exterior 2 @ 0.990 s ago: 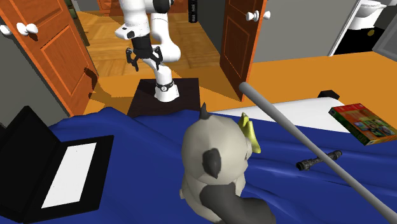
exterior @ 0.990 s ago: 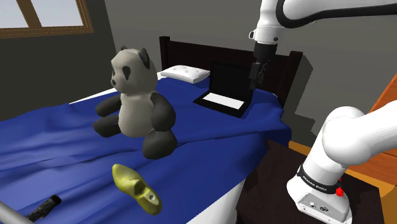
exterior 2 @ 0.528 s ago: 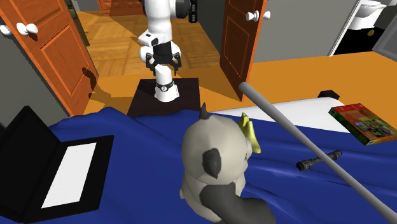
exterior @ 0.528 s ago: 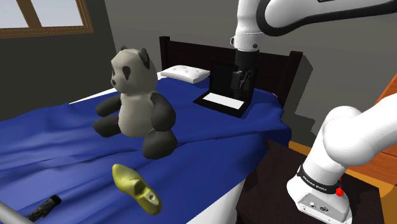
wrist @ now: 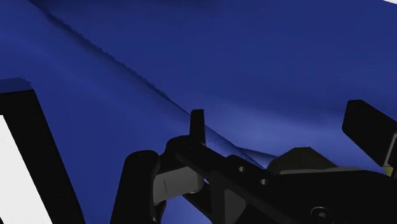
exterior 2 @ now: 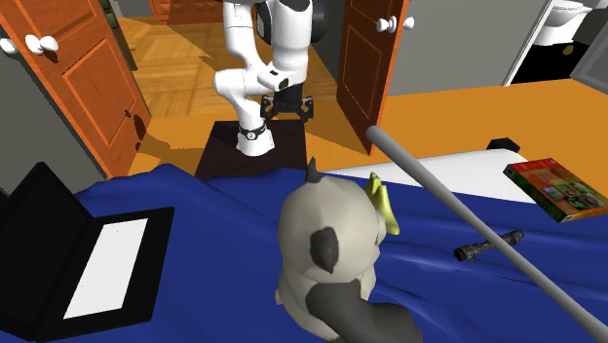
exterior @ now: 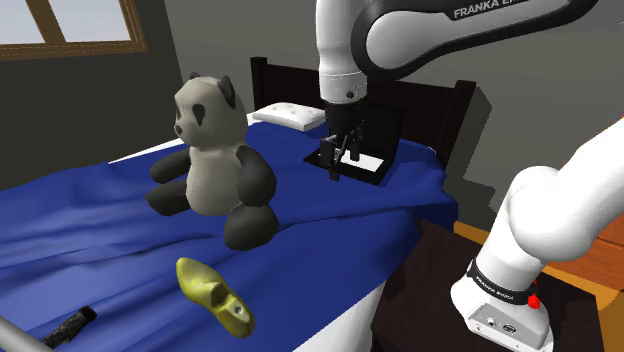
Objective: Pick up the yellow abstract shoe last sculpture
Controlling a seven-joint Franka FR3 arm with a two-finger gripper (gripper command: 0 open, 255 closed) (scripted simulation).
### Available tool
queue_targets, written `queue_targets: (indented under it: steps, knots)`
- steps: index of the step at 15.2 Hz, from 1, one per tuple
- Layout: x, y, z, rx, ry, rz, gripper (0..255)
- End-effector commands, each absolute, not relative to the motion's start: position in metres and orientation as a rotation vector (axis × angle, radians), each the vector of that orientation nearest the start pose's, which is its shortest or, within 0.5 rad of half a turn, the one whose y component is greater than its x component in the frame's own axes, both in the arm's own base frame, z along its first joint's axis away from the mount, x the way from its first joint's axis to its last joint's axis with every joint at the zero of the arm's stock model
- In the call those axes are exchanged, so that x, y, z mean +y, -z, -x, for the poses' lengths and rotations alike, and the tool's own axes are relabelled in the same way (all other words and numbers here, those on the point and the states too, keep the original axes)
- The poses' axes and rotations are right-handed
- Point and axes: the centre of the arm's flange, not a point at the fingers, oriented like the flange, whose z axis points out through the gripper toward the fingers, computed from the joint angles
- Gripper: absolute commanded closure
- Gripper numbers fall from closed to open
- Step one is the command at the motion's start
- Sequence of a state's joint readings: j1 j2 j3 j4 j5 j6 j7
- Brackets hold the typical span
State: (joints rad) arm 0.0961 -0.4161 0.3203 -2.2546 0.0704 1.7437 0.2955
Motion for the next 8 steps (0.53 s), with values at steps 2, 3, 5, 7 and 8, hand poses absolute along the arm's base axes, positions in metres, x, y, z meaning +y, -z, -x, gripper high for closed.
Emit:
queue_targets:
  steps: [2,3,5,7,8]
  knots:
    - [0.223,-0.494,-0.39,-0.114,-0.17,3.248,0]
    - [0.236,-0.489,-0.395,-0.114,-0.181,3.254,0]
    - [0.262,-0.48,-0.403,-0.114,-0.202,3.267,0]
    - [0.288,-0.47,-0.411,-0.115,-0.223,3.279,0]
    - [0.301,-0.465,-0.416,-0.115,-0.234,3.285,0]
